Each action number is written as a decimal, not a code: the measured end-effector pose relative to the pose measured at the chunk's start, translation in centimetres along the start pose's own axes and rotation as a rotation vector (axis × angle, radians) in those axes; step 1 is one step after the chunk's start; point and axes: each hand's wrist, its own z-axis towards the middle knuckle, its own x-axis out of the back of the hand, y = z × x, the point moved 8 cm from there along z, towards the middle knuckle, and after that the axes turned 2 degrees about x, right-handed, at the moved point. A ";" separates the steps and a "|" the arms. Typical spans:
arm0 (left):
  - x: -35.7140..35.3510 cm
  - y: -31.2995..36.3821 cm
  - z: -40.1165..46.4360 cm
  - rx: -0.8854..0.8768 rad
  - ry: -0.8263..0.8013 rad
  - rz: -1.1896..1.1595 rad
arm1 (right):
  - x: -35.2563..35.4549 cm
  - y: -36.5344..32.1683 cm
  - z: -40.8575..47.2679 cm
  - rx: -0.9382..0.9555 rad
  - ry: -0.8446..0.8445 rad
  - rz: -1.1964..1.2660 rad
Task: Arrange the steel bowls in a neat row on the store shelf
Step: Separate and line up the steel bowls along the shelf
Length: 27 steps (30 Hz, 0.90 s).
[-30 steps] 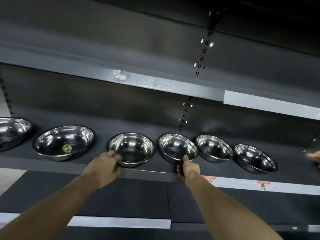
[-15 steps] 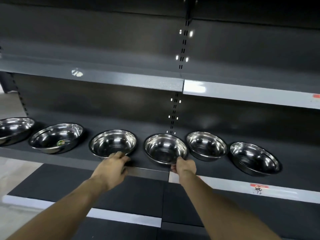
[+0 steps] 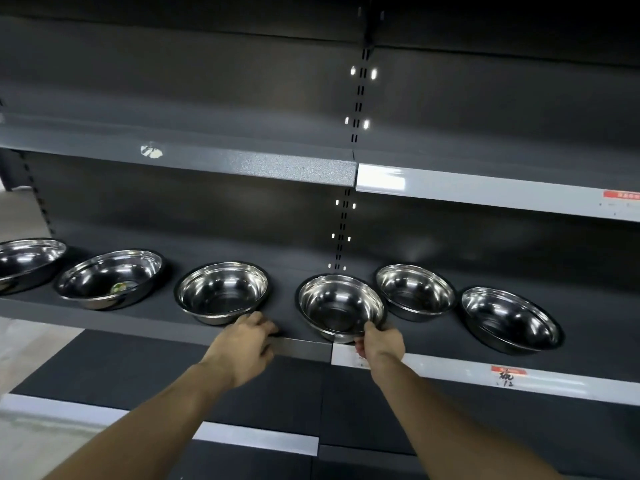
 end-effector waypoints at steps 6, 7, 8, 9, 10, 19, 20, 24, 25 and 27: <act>0.0 -0.8 0.6 -0.037 0.015 -0.052 | 0.4 0.4 -0.8 -0.021 0.046 0.062; 0.2 -0.8 0.9 -0.044 0.023 -0.067 | 1.0 0.4 -0.9 -0.032 0.070 0.072; 0.2 -0.6 1.2 -0.050 0.031 -0.081 | 1.8 0.4 -0.9 -0.039 0.101 0.063; 0.2 -0.4 1.4 -0.057 0.037 -0.092 | 2.7 0.3 -0.8 -0.042 0.137 0.034; 0.2 -0.1 1.7 -0.065 0.040 -0.103 | 3.8 0.2 -0.4 -0.044 0.174 -0.001; 0.5 1.5 3.0 -0.075 0.054 -0.067 | 8.2 0.0 5.0 -0.162 0.188 0.192; 0.7 1.6 3.2 -0.061 0.061 -0.066 | 7.9 -0.1 5.7 -0.170 0.160 0.219; 0.5 2.9 3.4 0.018 0.053 -0.036 | 7.2 -0.1 8.4 -0.210 0.084 0.286; 0.3 3.3 3.3 0.040 0.047 -0.022 | 7.2 -0.1 9.1 -0.218 0.067 0.295; -0.2 4.2 3.0 0.081 0.037 0.000 | 7.2 -0.2 10.4 -0.222 0.019 0.296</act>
